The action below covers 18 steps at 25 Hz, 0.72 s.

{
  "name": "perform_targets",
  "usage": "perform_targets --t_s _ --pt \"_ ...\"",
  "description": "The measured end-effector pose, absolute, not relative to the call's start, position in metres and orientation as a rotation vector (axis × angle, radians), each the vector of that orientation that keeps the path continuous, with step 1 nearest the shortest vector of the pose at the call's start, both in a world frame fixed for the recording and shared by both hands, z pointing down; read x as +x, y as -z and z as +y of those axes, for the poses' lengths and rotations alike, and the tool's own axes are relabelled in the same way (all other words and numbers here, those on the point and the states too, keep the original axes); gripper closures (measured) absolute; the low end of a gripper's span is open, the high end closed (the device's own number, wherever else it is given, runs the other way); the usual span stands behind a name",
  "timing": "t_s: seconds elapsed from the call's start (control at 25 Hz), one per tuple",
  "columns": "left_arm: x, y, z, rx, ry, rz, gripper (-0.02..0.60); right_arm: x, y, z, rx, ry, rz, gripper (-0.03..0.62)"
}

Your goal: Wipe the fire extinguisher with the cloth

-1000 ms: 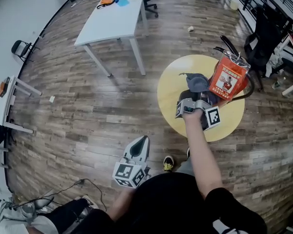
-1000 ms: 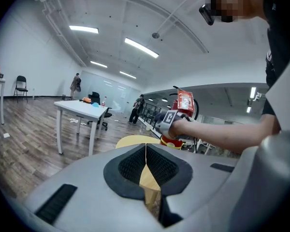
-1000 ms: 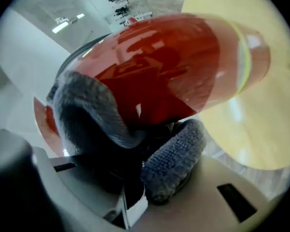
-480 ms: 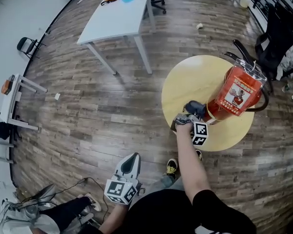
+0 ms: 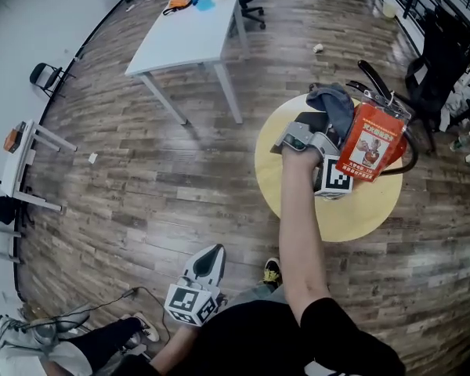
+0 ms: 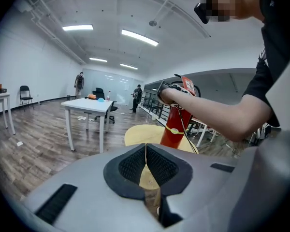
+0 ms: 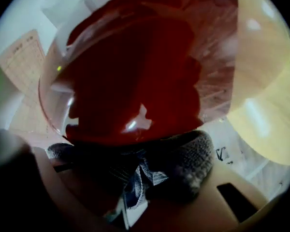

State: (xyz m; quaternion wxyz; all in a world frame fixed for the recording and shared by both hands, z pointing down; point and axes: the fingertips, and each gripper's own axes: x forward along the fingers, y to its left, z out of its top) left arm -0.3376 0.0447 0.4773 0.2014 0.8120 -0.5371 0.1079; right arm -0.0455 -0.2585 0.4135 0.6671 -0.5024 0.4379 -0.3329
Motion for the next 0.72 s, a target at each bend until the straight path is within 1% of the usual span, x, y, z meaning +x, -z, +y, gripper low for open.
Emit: perform_targets --t_s 0.36,0.44,0.56,0.72 --pt "-0.337 -0.480 0.053 2.254 -0.334 -1.520 0.558 -0.042 -0.450 -0.259 -1.203 0.804 0.908 0.530" --pt "-0.335 -0.485 0.057 2.241 -0.341 -1.517 0.558 -0.047 -0.484 -0.256 -1.269 0.858 0.905 0.530" --pt "-0.337 -0.488 0.059 2.225 -0.359 -1.519 0.558 -0.063 -0.563 -0.245 -1.444 0.965 0.972 0.530" --pt "-0.334 -0.494 0.056 2.212 -0.372 -1.517 0.558 -0.075 -0.640 -0.210 -1.587 1.107 1.068 0.530"
